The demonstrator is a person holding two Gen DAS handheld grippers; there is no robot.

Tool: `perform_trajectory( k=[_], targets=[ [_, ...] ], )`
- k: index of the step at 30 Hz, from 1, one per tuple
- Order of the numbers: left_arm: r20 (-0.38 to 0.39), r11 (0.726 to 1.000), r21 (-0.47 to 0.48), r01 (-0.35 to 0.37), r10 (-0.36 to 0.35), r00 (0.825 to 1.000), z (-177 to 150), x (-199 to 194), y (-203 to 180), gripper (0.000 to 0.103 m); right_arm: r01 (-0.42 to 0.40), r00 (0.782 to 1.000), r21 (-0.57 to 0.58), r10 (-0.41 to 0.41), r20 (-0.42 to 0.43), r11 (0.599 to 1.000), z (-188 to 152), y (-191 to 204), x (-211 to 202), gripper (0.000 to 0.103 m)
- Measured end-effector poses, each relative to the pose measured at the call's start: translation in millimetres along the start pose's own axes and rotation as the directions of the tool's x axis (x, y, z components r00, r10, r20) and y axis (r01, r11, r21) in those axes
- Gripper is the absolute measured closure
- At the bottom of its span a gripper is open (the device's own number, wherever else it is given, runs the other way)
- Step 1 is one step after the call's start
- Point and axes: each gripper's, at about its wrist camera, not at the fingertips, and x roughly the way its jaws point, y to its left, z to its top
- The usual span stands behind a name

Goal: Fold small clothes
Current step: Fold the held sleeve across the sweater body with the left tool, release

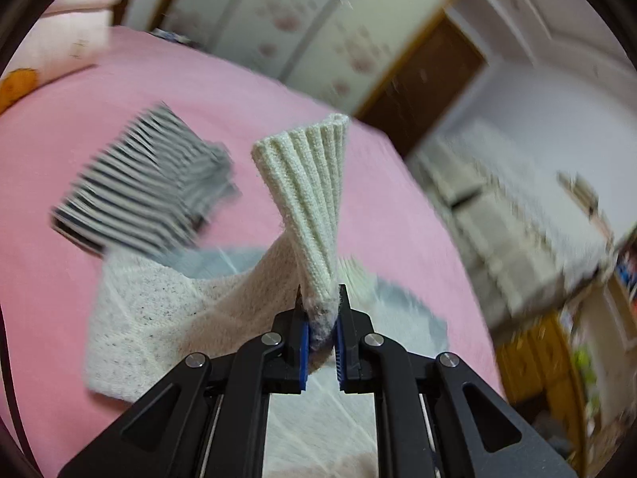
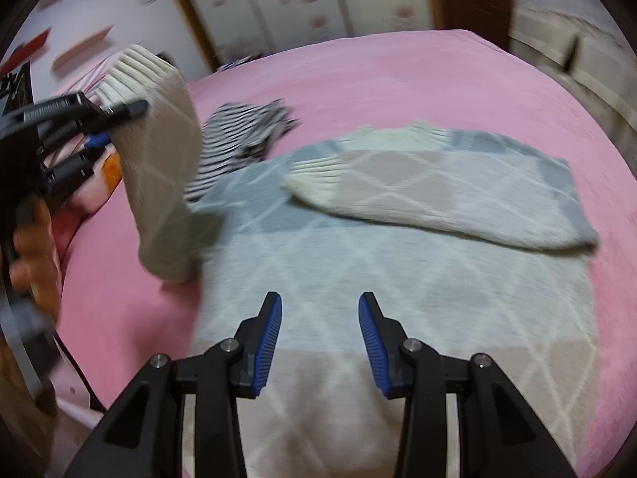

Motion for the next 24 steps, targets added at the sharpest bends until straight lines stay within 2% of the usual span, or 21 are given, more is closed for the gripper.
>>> perform_trajectory(
  k=[3, 4, 5, 7, 9, 12, 17, 24],
  targets=[
    [-0.105, 0.998, 0.059, -0.022, 0.028, 0.994, -42.4, 37.7, -25.1, 0.095, 0.043, 0.999, 0.055, -0.043, 0.004, 0.998, -3.5, -36.5, -3.9, 0.062],
    [-0.139, 0.996, 0.078, -0.035, 0.046, 0.989, -54.4, 50.1, -28.9, 0.091, 0.057, 0.998, 0.076, -0.057, 0.001, 0.995, -5.3, -50.1, -4.8, 0.062],
    [-0.192, 0.993, 0.102, -0.056, 0.075, 0.978, -67.7, 73.3, -35.9, 0.083, 0.068, 0.998, 0.089, -0.068, -0.002, 0.994, -7.2, -59.7, -5.5, 0.062],
    [-0.257, 0.990, 0.124, -0.070, 0.100, 0.961, -87.3, 92.7, -40.9, 0.071, 0.094, 0.996, 0.115, -0.094, -0.012, 0.989, -12.0, -80.4, -6.0, 0.062],
    [-0.287, 0.989, 0.125, -0.075, 0.109, 0.952, -102.3, 97.1, -40.4, 0.068, 0.113, 0.994, 0.134, -0.111, -0.019, 0.985, -16.7, -96.4, -6.3, 0.062],
    [-0.280, 0.991, 0.109, -0.080, 0.107, 0.954, -112.6, 98.3, -40.7, 0.064, 0.115, 0.993, 0.155, -0.112, -0.025, 0.981, -20.6, -110.8, -4.6, 0.062],
    [-0.227, 0.997, 0.048, -0.066, 0.075, 0.971, -112.0, 71.9, -29.8, 0.044, 0.081, 0.997, 0.173, -0.077, -0.029, 0.982, -18.1, -117.5, 1.5, 0.062],
    [-0.167, 0.995, 0.059, -0.082, 0.091, 0.982, -106.0, 47.9, -36.1, 0.043, 0.012, 1.000, 0.166, -0.014, 0.012, 0.986, 2.6, -104.8, 1.1, 0.062]
  ],
)
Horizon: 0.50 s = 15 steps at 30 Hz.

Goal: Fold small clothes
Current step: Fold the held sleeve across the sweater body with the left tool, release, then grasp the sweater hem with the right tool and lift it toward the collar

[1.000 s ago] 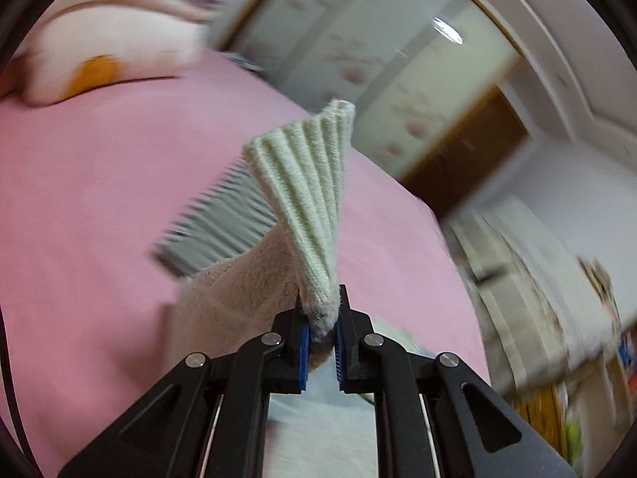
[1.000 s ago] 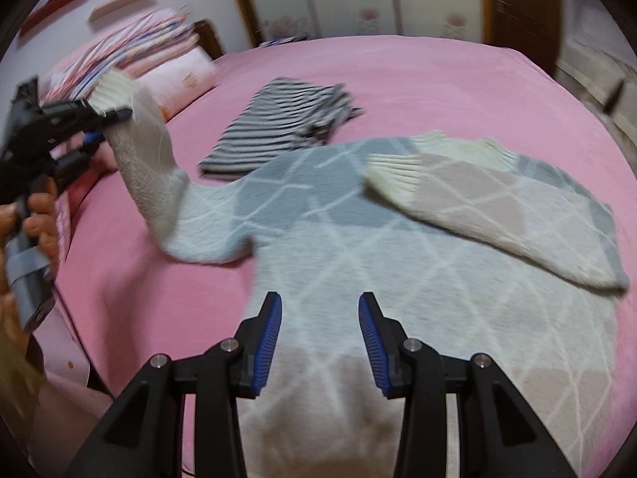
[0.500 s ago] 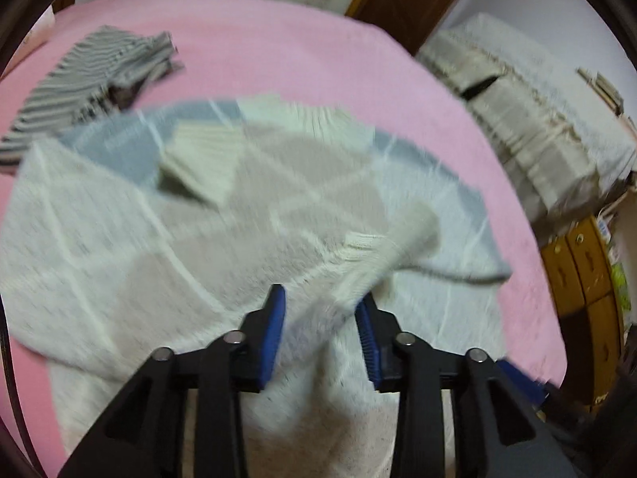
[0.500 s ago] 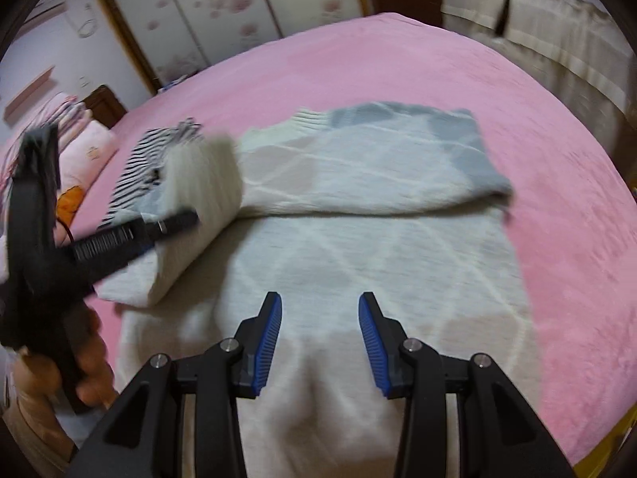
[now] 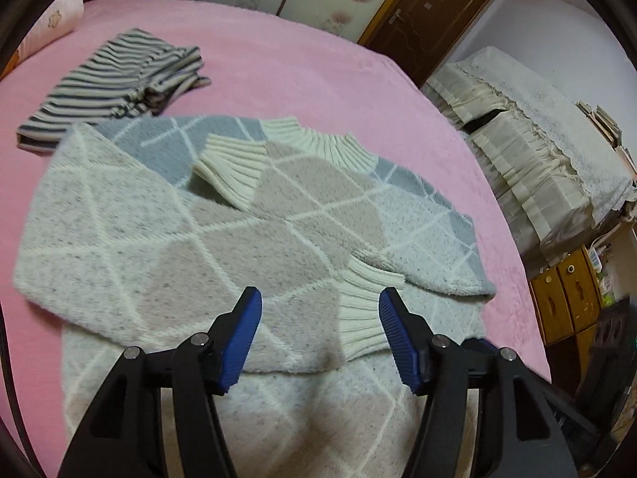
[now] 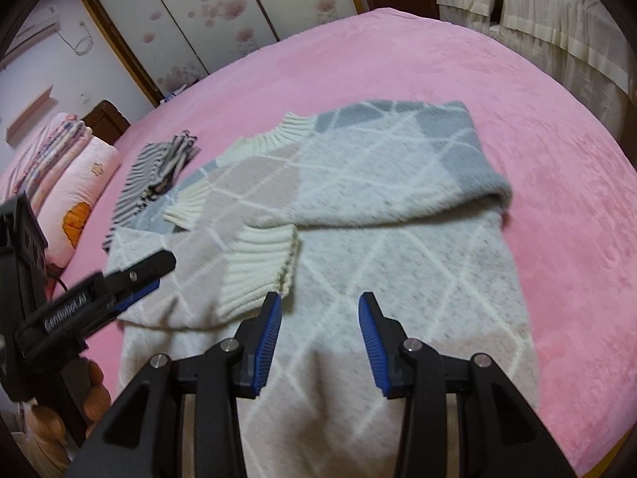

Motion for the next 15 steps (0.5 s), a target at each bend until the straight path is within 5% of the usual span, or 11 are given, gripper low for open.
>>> perform_trajectory(
  k=[15],
  targets=[
    [0.063, 0.972, 0.041, -0.230, 0.227, 0.972, -13.4, -65.3, 31.3, 0.026, 0.003, 1.000, -0.076, -0.002, 0.020, 0.997, 24.3, 28.4, 0.1, 0.062]
  ],
)
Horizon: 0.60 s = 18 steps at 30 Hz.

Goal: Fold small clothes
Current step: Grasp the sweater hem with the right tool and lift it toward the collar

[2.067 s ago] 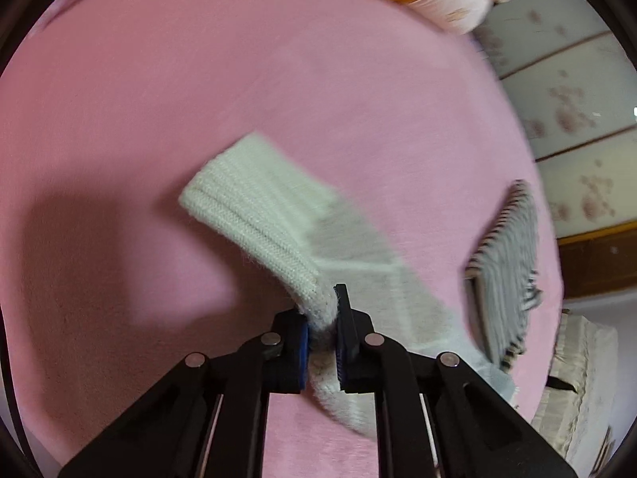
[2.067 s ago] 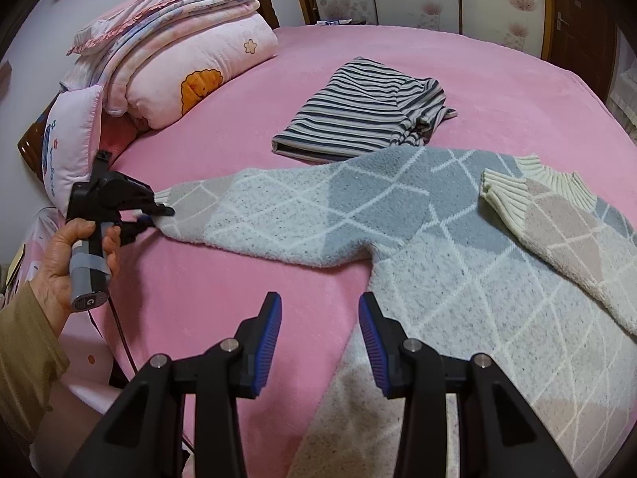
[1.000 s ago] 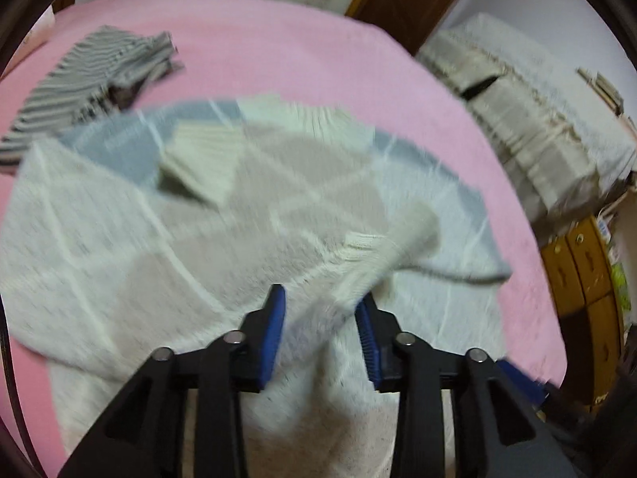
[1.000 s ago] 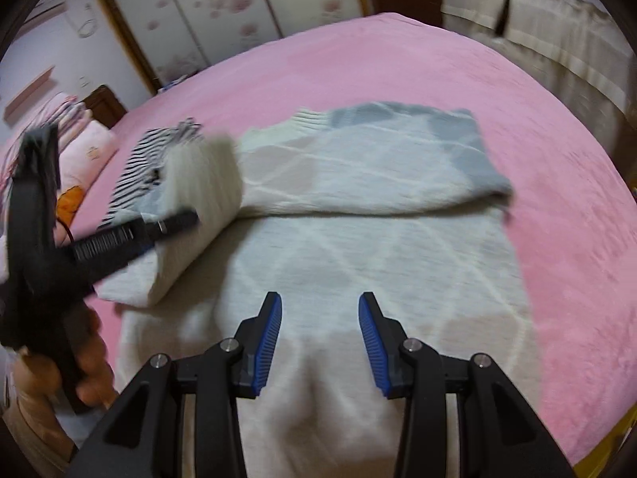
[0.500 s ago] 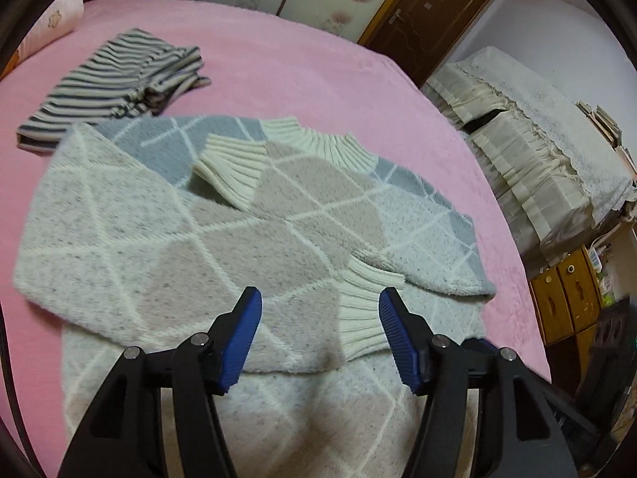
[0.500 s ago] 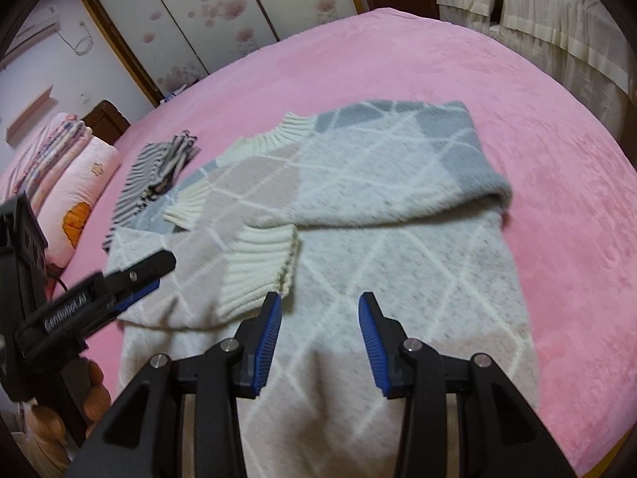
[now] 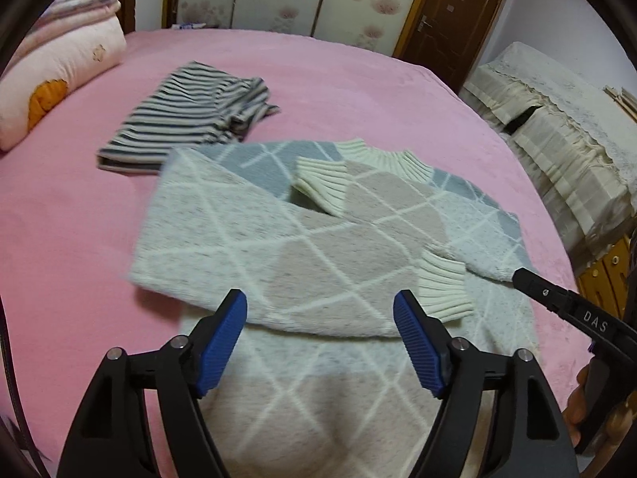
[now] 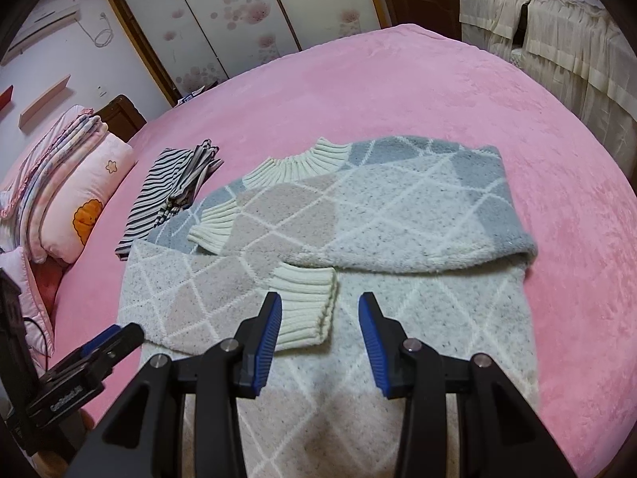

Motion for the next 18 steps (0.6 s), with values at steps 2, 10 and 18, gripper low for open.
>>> perform_trajectory(
  k=[2, 10, 18],
  targets=[
    [0.021, 1.000, 0.013, -0.026, 0.026, 0.999, 0.2, -7.9, 7.6, 0.025, 0.004, 1.000, -0.004, -0.004, -0.004, 1.000, 0.3, 1.1, 1.7, 0.062],
    [0.078, 0.990, 0.011, -0.139, 0.138, 0.987, -8.9, -14.4, 56.3, 0.020, 0.027, 0.998, -0.004, -0.028, -0.052, 1.000, 0.9, -3.8, 24.2, 0.062],
    [-0.005, 0.976, -0.120, -0.184, 0.185, 0.983, -26.4, 10.9, 111.6, 0.020, -0.007, 0.988, 0.071, 0.018, -0.153, 0.997, -2.8, -20.3, 73.1, 0.062]
  ],
)
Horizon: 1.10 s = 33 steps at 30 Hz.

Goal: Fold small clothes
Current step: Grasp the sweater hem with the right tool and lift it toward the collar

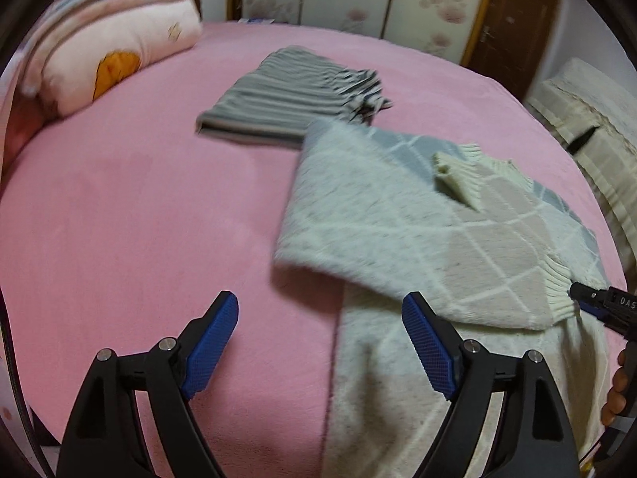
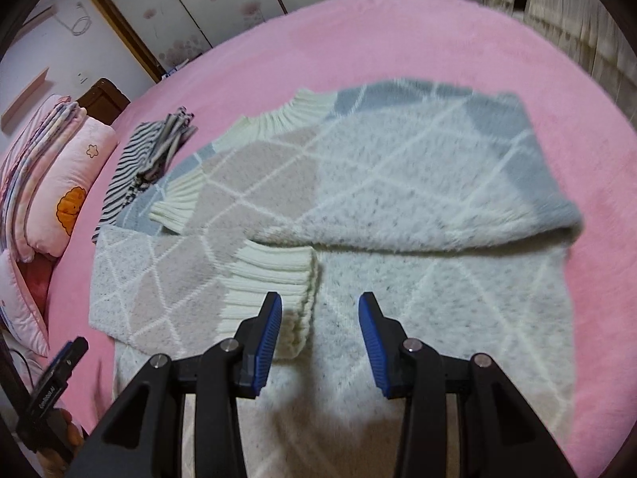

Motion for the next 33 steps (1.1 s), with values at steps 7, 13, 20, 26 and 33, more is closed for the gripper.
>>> perform_trajectory(
  k=[7, 13, 20, 26, 33],
  targets=[
    [-0.022, 1.000, -0.023, 0.018, -0.019, 1.000, -6.8, 13.3, 4.3, 0.020, -0.058, 0.998, -0.007, 0.058, -0.015, 0.998, 8.5, 7.3, 24.6, 0.057],
    [-0.037, 1.000, -0.022, 0.021, -0.022, 0.999, -9.1, 22.9, 1.8, 0.020, -0.055, 0.998, -0.175, 0.057, 0.005, 0.983, 7.7, 45.2, 11.6, 0.093],
    [-0.021, 0.995, -0.092, 0.049, -0.051, 0.998, 2.4, 39.3, -1.8, 0.020, -0.004, 0.969, -0.384, 0.100, 0.228, 0.923, 57.6, 115.6, -71.6, 0.093],
    [-0.020, 0.991, -0.127, 0.042, -0.045, 0.999, 18.6, 57.4, -12.4, 0.020, 0.057, 0.927, -0.412, 0.105, 0.361, 0.909, 110.7, 144.6, -107.7, 0.093],
    [-0.053, 0.983, -0.178, -0.041, 0.032, 0.998, 34.5, 79.2, -8.3, 0.020, 0.100, 0.929, -0.315, 0.025, 0.368, 0.944, 147.0, 117.2, -95.0, 0.093]
  ],
)
